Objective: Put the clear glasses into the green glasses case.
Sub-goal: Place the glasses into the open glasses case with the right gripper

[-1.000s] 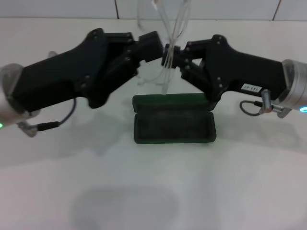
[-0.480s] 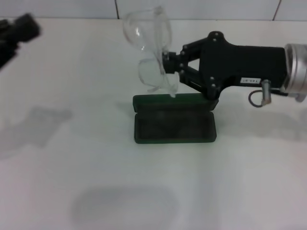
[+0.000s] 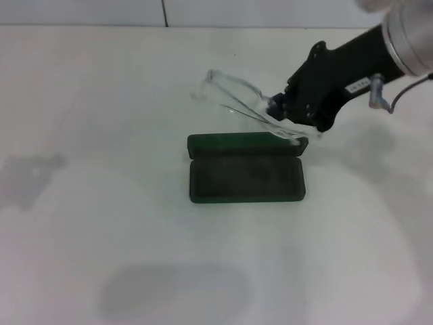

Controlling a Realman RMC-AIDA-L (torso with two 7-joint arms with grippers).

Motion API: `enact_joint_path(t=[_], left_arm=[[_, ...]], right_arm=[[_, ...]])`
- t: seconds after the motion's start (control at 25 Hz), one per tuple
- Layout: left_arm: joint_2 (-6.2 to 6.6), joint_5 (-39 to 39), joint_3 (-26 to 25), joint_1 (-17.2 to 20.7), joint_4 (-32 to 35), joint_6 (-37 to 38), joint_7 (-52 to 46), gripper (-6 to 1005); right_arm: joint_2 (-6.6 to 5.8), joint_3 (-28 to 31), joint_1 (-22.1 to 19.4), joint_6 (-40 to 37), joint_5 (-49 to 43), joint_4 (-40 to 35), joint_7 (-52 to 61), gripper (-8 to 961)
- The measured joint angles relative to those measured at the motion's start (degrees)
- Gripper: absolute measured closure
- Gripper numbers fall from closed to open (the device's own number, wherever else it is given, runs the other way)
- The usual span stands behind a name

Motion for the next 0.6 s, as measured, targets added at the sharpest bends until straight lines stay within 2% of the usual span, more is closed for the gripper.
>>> enact_joint_path(t=[0.16,0.36,0.48,0.6], left_arm=[[-0.25,0.96,-0.09,-0.58,-0.13,0.05,1.06,959],[-0.77,2.07,-0.12,-0.74,-0.61,0.04,2.75,959],[-1.26,2.28,-0.13,-0.63,-0.64,0.04,2.92,959],[-1.4,2.29,-0.13,-0.71,-0.82,-0.01,2.89,959]], right_arm=[[0.26,-3.3,8.09,-6.96,-7.62,0.72,6.0,894],[0.68,-7.91,14.85,-7.81,-12.49,5.8,7.86,893],[0.72,-11.76,16.41,-6.65,-14.51,8.73,7.92,893],[0.85,-16.5,15.87,-4.84,-16.26,9.35,7.93,893]])
